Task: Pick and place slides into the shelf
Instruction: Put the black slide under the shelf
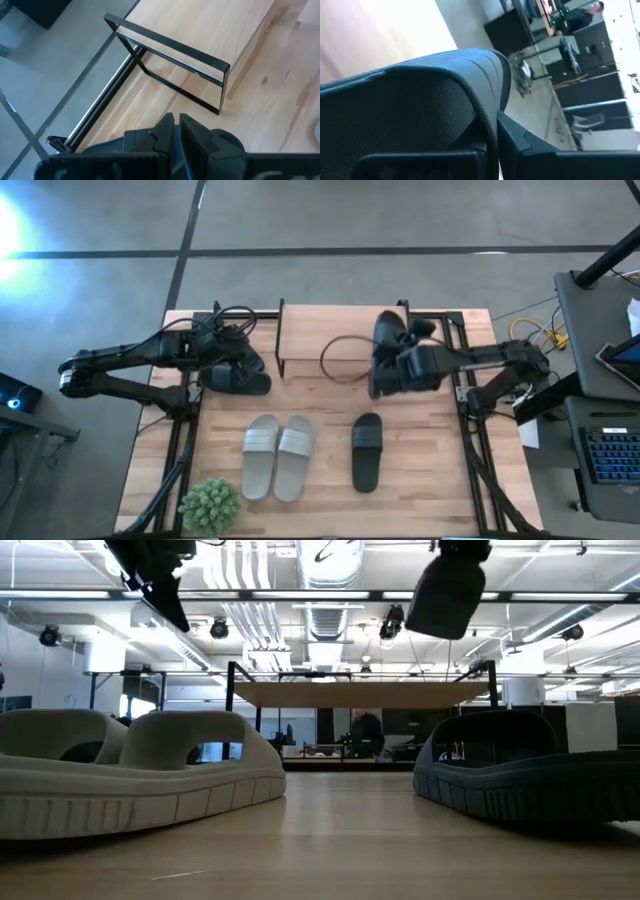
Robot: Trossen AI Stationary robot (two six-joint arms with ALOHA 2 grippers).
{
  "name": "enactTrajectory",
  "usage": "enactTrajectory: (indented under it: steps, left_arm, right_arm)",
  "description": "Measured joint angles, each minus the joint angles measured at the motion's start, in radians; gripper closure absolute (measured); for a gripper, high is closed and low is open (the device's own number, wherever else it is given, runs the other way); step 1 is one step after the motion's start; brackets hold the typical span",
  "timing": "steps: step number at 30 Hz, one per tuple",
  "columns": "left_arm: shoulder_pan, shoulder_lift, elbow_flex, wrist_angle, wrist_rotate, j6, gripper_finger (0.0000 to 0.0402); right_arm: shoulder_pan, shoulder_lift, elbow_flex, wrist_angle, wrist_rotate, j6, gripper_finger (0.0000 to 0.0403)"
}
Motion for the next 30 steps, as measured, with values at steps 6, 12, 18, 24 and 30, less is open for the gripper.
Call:
enactTrajectory:
  steps: [6,12,18,24,30]
  left_arm:
    - [0.000,0.000,0.000,0.027,-0.002,0.086,0.0387]
    - [0.000,0.004,0.000,0.083,-0.023,0.099,0.0387]
    - [0.001,0.004,0.000,0.087,-0.068,0.099,0.0387]
    - [0.017,0.003,0.000,0.089,-0.074,0.098,0.0387]
    - [0.029,0.004,0.000,0.109,-0.075,0.099,0.0387]
  right_arm:
    - [-0.184,-0.003,-0.028,0.266,-0.065,-0.417,0.0389]
    - [-0.385,-0.001,-0.082,0.526,-0.227,-0.800,0.0390]
    - [-0.506,-0.001,-0.108,0.534,-0.272,-0.890,0.0390]
    - [-0.509,-0.001,-0.110,0.571,-0.341,-0.946,0.0390]
    - [-0.514,-0.001,-0.156,0.577,-0.354,-0.961,0.0390]
